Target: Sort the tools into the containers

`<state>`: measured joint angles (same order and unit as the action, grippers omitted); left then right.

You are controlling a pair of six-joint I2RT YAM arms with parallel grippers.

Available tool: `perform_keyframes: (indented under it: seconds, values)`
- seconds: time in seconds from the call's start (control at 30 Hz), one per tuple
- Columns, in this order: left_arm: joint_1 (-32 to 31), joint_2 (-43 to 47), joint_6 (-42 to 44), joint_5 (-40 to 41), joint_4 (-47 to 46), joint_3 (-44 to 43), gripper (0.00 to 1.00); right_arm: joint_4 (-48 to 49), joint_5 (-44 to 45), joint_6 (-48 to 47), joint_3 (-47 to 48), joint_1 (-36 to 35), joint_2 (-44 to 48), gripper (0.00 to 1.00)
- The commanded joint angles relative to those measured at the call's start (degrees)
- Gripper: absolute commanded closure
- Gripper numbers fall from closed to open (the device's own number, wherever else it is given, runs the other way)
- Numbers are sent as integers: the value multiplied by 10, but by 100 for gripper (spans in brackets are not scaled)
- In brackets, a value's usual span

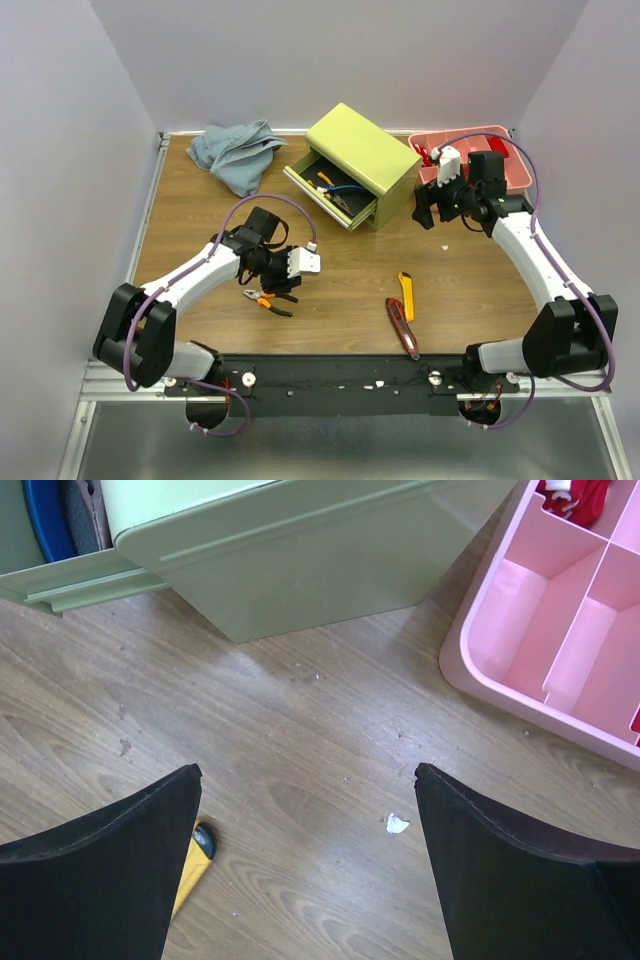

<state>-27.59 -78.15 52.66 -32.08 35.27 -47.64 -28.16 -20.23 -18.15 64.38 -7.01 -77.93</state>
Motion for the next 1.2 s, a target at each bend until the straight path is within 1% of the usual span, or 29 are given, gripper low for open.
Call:
perform_keyframes:
  seconds: [0.0,0.13,0.27,0.4,0.5,0.57,0.6,0.63,0.67,0.7,0.8,0.83,0.9,0.93,1.0,1.03,1.17]
  values:
    - [-1,19,9,32,-16,12,46,-6,-12,0,23,3,-11,5]
    - [-1,6,38,38,-17,43,46,-9,-12,1,30,3,-13,5]
    - [-1,-34,60,56,3,36,48,-10,-10,0,32,3,-13,5]
    - [-1,-50,72,69,-20,47,51,-8,-7,0,26,3,-6,5]
    - [-1,-75,73,80,-24,40,57,-8,-4,-3,22,3,-2,5]
    - [-1,-96,81,79,-16,26,68,-7,-2,-4,19,3,0,5]
    - [-1,-101,86,73,3,21,74,-7,-2,-5,19,4,1,5]
    - [-1,-106,92,67,16,5,89,-8,0,-6,19,4,1,5]
    - [2,-104,101,40,35,-6,96,-8,1,-6,20,3,2,5]
    - [4,-101,124,22,71,-18,100,-8,3,-7,19,4,2,5]
    - [11,-85,133,-29,116,-85,100,-8,5,-9,17,3,2,5]
    - [11,-80,136,-38,125,-130,100,-7,5,-9,15,4,3,5]
    - [11,-78,135,-50,127,-178,100,-5,5,-9,13,4,4,5]
    - [11,-82,130,-50,121,-228,100,-4,5,-8,12,3,4,5]
    - [17,-92,126,-55,108,-280,100,-5,5,-10,14,3,2,5]
    - [20,-105,114,-55,98,-327,100,-4,5,-10,14,3,2,5]
    - [35,-138,110,-46,44,-408,100,-2,9,-14,21,3,-3,5]
